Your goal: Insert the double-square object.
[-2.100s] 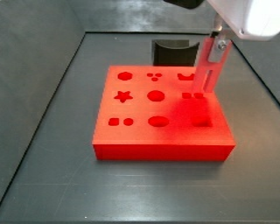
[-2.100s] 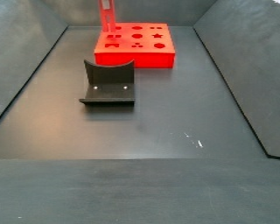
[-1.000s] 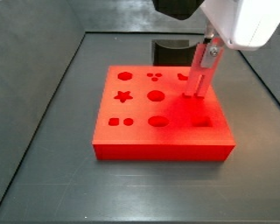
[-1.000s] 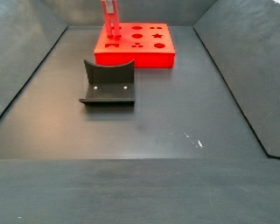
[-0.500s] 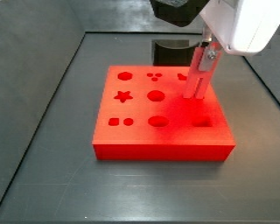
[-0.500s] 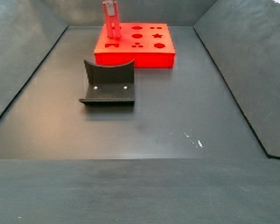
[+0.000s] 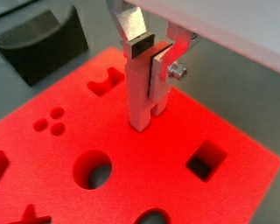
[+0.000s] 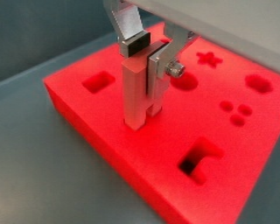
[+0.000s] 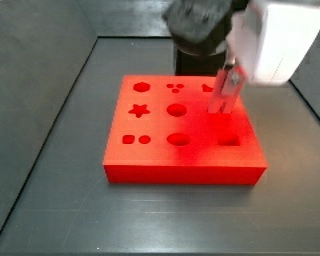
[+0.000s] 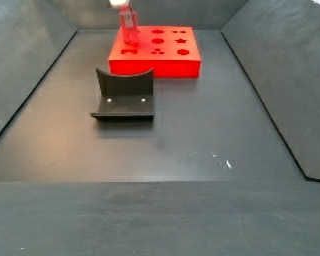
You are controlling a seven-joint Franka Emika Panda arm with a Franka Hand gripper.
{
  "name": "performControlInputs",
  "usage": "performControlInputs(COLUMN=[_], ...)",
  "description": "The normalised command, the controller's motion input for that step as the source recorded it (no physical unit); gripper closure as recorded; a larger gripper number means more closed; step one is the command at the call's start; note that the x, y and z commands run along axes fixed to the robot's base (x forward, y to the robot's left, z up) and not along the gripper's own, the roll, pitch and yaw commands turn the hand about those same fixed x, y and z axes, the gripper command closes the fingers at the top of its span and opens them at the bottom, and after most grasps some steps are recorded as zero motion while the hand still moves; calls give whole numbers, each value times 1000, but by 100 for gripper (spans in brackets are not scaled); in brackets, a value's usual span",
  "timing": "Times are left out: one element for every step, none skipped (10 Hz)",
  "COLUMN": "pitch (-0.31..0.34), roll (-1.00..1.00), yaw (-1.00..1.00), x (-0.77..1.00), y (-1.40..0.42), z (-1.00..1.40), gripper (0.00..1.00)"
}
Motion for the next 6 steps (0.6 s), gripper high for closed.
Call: performControlInputs(pitch=[-30,-13,-10,0,0,0], roll=[96,89,70,67,-67,0], yaw=[-137,-123,-74,-74,0,0], x=[0,0,0,-3,0,0], y=[-9,0,0,0,54,0], z=[-646,-606,-509,-137,0,0], gripper=[100,100,100,100,100,100])
